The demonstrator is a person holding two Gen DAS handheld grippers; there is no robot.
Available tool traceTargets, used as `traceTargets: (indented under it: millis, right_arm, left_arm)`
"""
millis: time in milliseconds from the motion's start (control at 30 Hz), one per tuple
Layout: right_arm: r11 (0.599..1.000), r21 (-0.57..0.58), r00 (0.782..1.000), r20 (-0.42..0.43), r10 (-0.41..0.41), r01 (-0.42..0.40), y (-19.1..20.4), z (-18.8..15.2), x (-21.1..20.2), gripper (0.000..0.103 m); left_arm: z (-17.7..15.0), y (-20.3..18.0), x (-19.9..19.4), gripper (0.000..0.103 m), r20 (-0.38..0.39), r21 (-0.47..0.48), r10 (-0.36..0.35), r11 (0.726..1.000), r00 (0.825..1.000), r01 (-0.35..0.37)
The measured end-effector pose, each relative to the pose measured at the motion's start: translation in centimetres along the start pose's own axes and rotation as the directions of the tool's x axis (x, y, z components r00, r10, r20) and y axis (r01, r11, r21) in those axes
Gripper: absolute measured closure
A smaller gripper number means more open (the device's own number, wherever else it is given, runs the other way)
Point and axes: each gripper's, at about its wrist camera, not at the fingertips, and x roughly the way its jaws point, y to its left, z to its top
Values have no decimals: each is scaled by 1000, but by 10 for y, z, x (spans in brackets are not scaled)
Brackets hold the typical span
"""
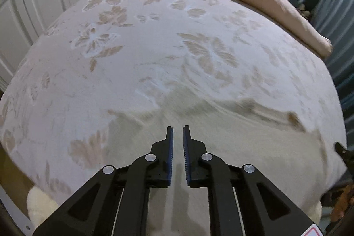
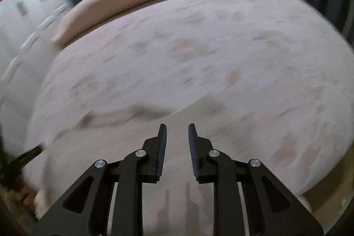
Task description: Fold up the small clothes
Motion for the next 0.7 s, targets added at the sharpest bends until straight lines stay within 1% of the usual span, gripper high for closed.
traceTargets:
  millis: [67, 100, 167, 200, 267, 333, 367, 433, 500, 567, 633, 700]
  right_arm:
    - [995, -73, 997, -55, 60, -64, 38, -26, 1, 83]
    - [990, -95, 991, -99, 93, -103, 53, -37, 5, 83]
    - [982, -135, 983, -145, 114, -134, 79, -56, 16, 83]
    - [978, -154, 980, -164, 112, -138, 88, -62, 21, 83]
    - [973, -185, 969, -227, 94, -138, 104, -75, 41, 83]
    - [968, -211, 954, -291, 69, -134, 113, -83, 61, 83]
    - [968, -223, 948, -315, 39, -114, 115, -88, 76, 83]
    - [968, -229, 950, -311, 32, -107, 116, -88, 83, 83]
    - [971, -215, 949, -313, 30, -101, 121, -81, 73, 82]
    - [972, -207, 956, -291, 50, -113, 124, -74, 63, 82]
    - [971, -216, 964, -262, 44, -103, 130, -71, 52, 82]
    - [968, -237, 963, -269, 16, -82, 133, -73, 58, 82]
  left_arm:
    - [-14, -8, -12, 82, -2, 25, -13, 1000, 1000, 13]
    - [-26, -12, -18, 79, -6, 39, -4, 999, 1000, 4]
    - [-47, -18, -25, 75, -30, 59, -7, 998, 1000, 9]
    - [-55, -19, -25, 73, -50, 59, -16, 998, 999, 19]
    - [-73, -18, -22, 73, -103, 61, -29, 998, 994, 35]
    - [-90, -16, -16, 73, -132, 77, -11, 997, 991, 22]
    - [-97, -14, -13, 73, -148, 77, 4, 997, 989, 8]
    - [-107, -6, -6, 73, -178, 45, -4, 999, 984, 12]
    - [-113, 0, -4, 73, -187, 21, -12, 1000, 982, 16]
    - [-115, 3, -5, 73, -187, 3, -24, 1000, 982, 25]
    - [-116, 4, -4, 73, -183, 9, -28, 999, 983, 31]
    - [-117, 3, -3, 72, -181, 17, -25, 999, 983, 29]
